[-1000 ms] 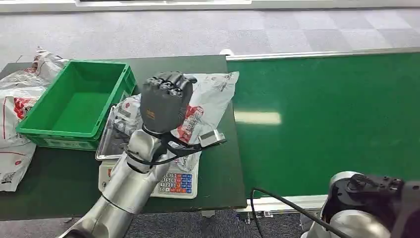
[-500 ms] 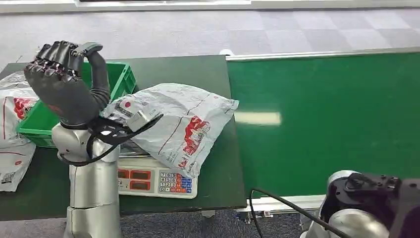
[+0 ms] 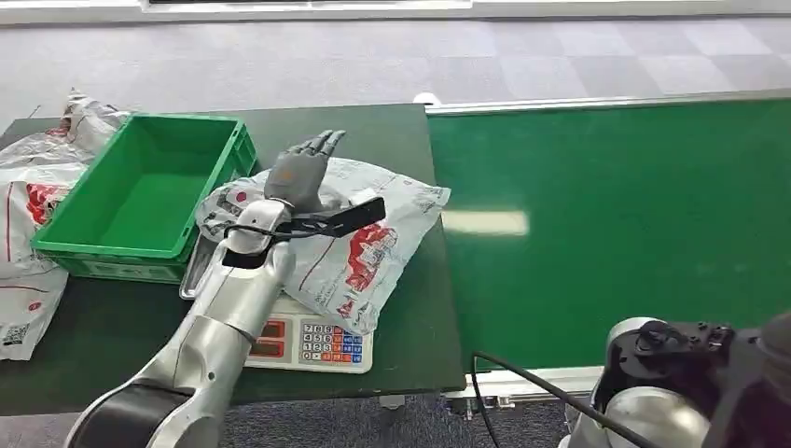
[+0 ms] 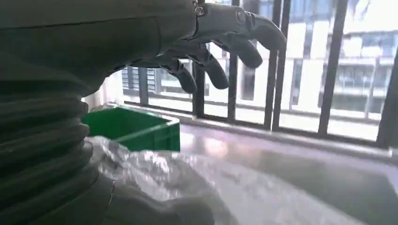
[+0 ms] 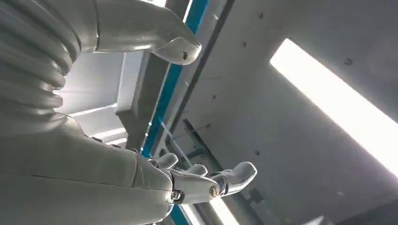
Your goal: Moved the parcel from conveyor to table for the left to box.
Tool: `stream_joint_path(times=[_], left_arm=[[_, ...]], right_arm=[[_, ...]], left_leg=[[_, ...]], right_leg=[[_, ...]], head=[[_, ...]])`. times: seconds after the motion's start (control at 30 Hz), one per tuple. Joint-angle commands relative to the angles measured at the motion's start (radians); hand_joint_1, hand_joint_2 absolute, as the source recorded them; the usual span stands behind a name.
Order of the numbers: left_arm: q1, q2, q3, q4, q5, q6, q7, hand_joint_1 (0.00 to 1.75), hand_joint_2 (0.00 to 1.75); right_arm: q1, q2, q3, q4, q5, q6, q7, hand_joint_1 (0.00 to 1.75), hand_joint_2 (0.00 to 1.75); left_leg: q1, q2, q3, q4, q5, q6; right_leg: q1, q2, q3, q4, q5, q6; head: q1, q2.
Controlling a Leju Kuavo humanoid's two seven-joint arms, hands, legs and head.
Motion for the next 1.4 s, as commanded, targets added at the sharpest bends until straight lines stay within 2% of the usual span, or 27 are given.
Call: stream_joint_path(times=[0.03,0.07,0.23,0.27,0.3,0.37,0.43,0.47,0.63,0.67,1.03,1.2,1.27,1.37,1.4], left_arm=[[-0.093,0.08,-0.087,0.314,-0.008,-0.102,0.049,0.0,1.75],[-0.097,0.088,-0.11,0.323,-0.032,-0.116,0.108,0.0,1.75],[-0.101,0.096,-0.122,0.329,-0.032,-0.126,0.132,0.0,1.75],[-0.112,0.116,-0.208,0.348,-0.032,-0.169,0.244,0.0,1.75],[-0.112,0.116,-0.208,0.348,-0.032,-0.169,0.244,0.0,1.75],[-0.123,0.141,-0.287,0.378,-0.032,-0.257,0.314,0.0,1.75],[-0.124,0.145,-0.31,0.387,-0.032,-0.282,0.313,0.0,1.75],[-0.123,0.145,-0.334,0.387,-0.032,-0.342,0.282,0.0,1.75],[-0.121,0.132,-0.354,0.37,-0.032,-0.349,0.245,0.0,1.75],[-0.125,0.127,-0.348,0.366,-0.024,-0.332,0.234,1.75,1.75],[-0.137,0.122,-0.378,0.363,-0.032,-0.295,0.205,1.75,1.75],[-0.129,0.126,-0.398,0.353,-0.032,-0.212,0.184,1.75,1.75],[-0.125,0.126,-0.402,0.338,-0.032,-0.135,0.177,1.75,1.75],[-0.114,0.125,-0.384,0.286,-0.03,0.192,0.235,1.75,1.75],[-0.113,0.124,-0.375,0.28,-0.025,0.232,0.245,1.75,1.75]], right_arm=[[0.016,0.014,0.003,0.068,-0.014,-0.003,0.0,0.0,1.75],[0.016,0.014,-0.001,0.067,-0.015,-0.003,0.0,0.0,1.75],[0.016,0.014,-0.003,0.066,-0.015,-0.003,0.0,0.0,1.75],[0.015,0.014,-0.008,0.067,-0.016,-0.003,0.0,0.0,1.75],[0.015,0.014,-0.008,0.067,-0.016,-0.003,0.0,0.0,1.75],[0.013,0.014,-0.012,0.072,-0.026,-0.003,0.0,0.0,1.75],[0.012,0.014,-0.012,0.074,-0.026,-0.003,0.0,0.0,1.75],[0.008,0.014,-0.014,0.079,-0.03,-0.003,0.0,0.0,1.75],[0.008,0.014,-0.028,0.071,-0.026,-0.003,0.0,0.0,1.75],[0.01,0.014,-0.033,0.064,-0.022,-0.003,0.0,0.0,1.75],[0.025,0.014,-0.051,0.036,-0.018,-0.003,0.0,0.0,1.75],[0.035,0.014,-0.057,0.019,-0.005,-0.003,0.0,0.0,1.75],[0.043,0.014,-0.057,0.007,0.001,-0.003,0.0,0.0,1.75],[0.06,0.014,-0.07,-0.022,0.006,-0.003,0.0,0.0,1.75],[0.061,0.014,-0.069,-0.023,0.007,-0.003,0.0,0.0,1.75]], left_leg=[[0.002,-0.002,0.003,-0.003,0.0,-0.003],[0.002,-0.002,0.003,-0.003,0.0,-0.004],[0.002,-0.003,0.002,-0.003,0.001,-0.004],[0.001,-0.002,0.0,-0.002,0.0,-0.002],[0.002,-0.002,0.001,-0.003,0.001,-0.003],[0.002,-0.001,0.001,-0.002,0.0,-0.002],[0.002,-0.001,0.003,-0.005,0.002,-0.004],[0.001,0.0,0.003,-0.003,0.0,-0.002],[0.002,-0.001,0.001,-0.006,0.001,-0.004],[0.001,-0.001,0.002,-0.004,0.0,-0.003],[0.002,-0.005,0.006,-0.004,0.0,-0.003],[0.002,-0.005,0.012,-0.003,0.001,-0.003],[0.002,-0.006,0.011,-0.005,0.002,-0.004],[0.003,-0.008,0.011,-0.006,0.002,-0.005],[0.002,-0.007,0.01,-0.003,0.001,-0.004]], right_leg=[[0.001,0.0,0.003,-0.003,0.0,0.001],[0.002,0.001,0.004,-0.003,0.0,0.001],[0.001,0.001,0.002,-0.003,0.001,0.001],[0.001,0.001,0.0,-0.002,0.0,0.001],[0.001,0.001,0.001,-0.003,0.001,0.001],[0.001,0.001,0.001,-0.002,0.001,0.001],[0.001,0.003,0.003,-0.005,0.002,0.001],[0.001,0.002,0.004,-0.002,0.001,0.001],[0.001,0.002,0.009,-0.005,0.001,0.0],[0.0,0.001,0.009,-0.003,-0.001,0.0],[0.001,-0.002,0.012,-0.004,0.0,0.0],[0.001,-0.002,0.013,-0.002,-0.002,0.0],[0.001,-0.002,0.013,-0.004,-0.001,0.0],[0.002,-0.003,0.012,-0.005,0.0,0.0],[0.001,-0.004,0.011,-0.002,-0.002,0.0]], head=[[0.0,0.0],[0.0,0.0],[0.0,0.0],[0.0,0.0],[0.0,0.0],[0.0,0.0],[0.0,0.0],[0.0,0.0],[0.0,0.0],[0.0,0.0],[0.0,0.0],[0.0,0.0],[0.0,0.0],[0.0,0.0],[0.0,0.0]])
